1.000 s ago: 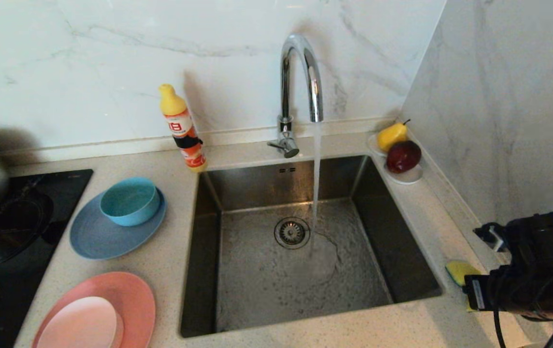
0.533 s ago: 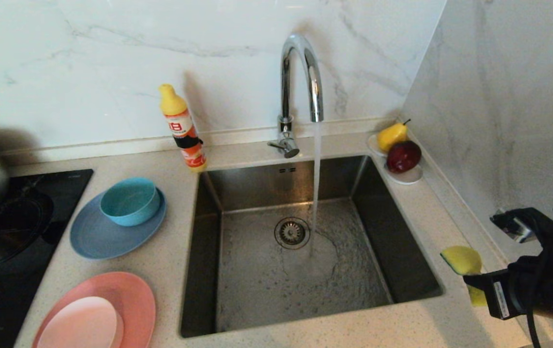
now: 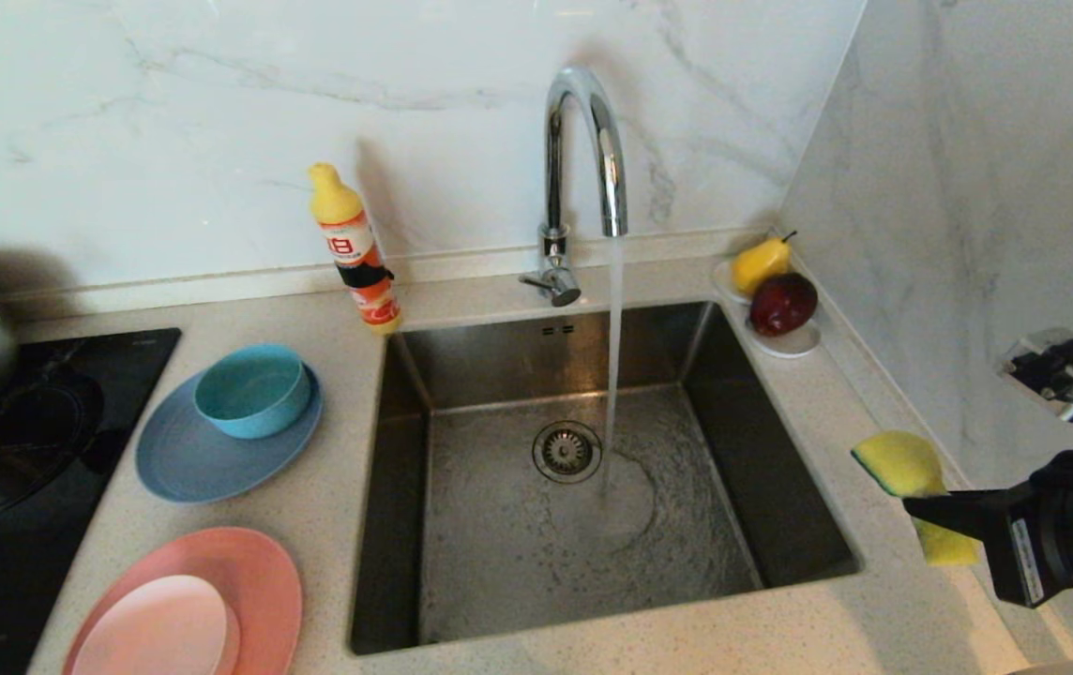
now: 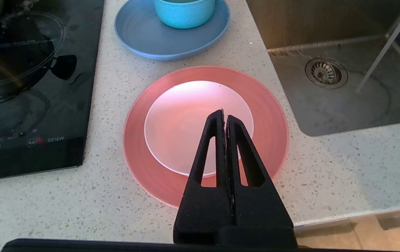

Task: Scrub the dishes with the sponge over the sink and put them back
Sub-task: Pick up a bowl and the sponge

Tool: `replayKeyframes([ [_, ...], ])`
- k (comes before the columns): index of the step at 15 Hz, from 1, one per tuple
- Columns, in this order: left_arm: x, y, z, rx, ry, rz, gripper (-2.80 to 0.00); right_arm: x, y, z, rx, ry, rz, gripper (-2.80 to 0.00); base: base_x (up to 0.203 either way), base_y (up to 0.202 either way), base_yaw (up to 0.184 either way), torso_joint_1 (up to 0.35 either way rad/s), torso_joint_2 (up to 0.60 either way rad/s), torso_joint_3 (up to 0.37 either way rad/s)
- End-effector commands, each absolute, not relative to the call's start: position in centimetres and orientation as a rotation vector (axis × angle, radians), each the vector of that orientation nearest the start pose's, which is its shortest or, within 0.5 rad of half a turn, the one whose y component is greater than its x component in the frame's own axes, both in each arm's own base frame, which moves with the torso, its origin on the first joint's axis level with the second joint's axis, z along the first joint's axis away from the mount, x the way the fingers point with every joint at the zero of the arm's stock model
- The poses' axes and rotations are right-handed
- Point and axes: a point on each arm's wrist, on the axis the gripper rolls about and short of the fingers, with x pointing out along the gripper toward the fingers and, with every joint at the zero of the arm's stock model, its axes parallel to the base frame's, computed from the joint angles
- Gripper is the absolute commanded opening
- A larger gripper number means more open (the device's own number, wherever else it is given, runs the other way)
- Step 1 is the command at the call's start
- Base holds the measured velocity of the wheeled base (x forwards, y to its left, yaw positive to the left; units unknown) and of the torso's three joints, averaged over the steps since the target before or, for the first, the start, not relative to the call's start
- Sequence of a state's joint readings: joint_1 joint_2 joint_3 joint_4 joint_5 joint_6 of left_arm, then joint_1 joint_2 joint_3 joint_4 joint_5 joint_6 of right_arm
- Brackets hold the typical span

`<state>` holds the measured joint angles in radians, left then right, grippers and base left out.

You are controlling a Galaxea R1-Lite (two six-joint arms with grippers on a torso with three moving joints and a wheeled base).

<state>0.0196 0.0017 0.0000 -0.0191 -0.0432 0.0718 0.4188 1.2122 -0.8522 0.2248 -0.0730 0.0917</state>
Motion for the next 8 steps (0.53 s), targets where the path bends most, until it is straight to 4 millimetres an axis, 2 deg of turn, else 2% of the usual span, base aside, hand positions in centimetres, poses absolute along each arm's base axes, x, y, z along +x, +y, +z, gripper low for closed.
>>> replayKeyframes([
  [1,-2.1,-0.1,7.3,0.065,0.0,-0.022,-2.8,16.6,7.3,23.4,-0.061,0.603,0.31,-2.8,0.0,0.0,0.0,0.0,0.0,0.0],
  [4,-2.1,-0.1,7.3,0.07,0.001,-0.023,-2.8,16.1,7.0,22.6,-0.078,0.676,0.3,-2.8,0.0,0.0,0.0,0.0,0.0,0.0],
  [6,-2.1,-0.1,7.3,0.051,-0.001,-0.01,-2.8,16.9,7.4,23.4,-0.07,0.659,0.303,-2.8,0.0,0.0,0.0,0.0,0.0,0.0],
  [8,-2.1,-0.1,7.3,0.029,-0.001,0.017,-2.8,16.7,7.8,24.2,-0.071,0.638,0.33,-2.8,0.0,0.0,0.0,0.0,0.0,0.0],
])
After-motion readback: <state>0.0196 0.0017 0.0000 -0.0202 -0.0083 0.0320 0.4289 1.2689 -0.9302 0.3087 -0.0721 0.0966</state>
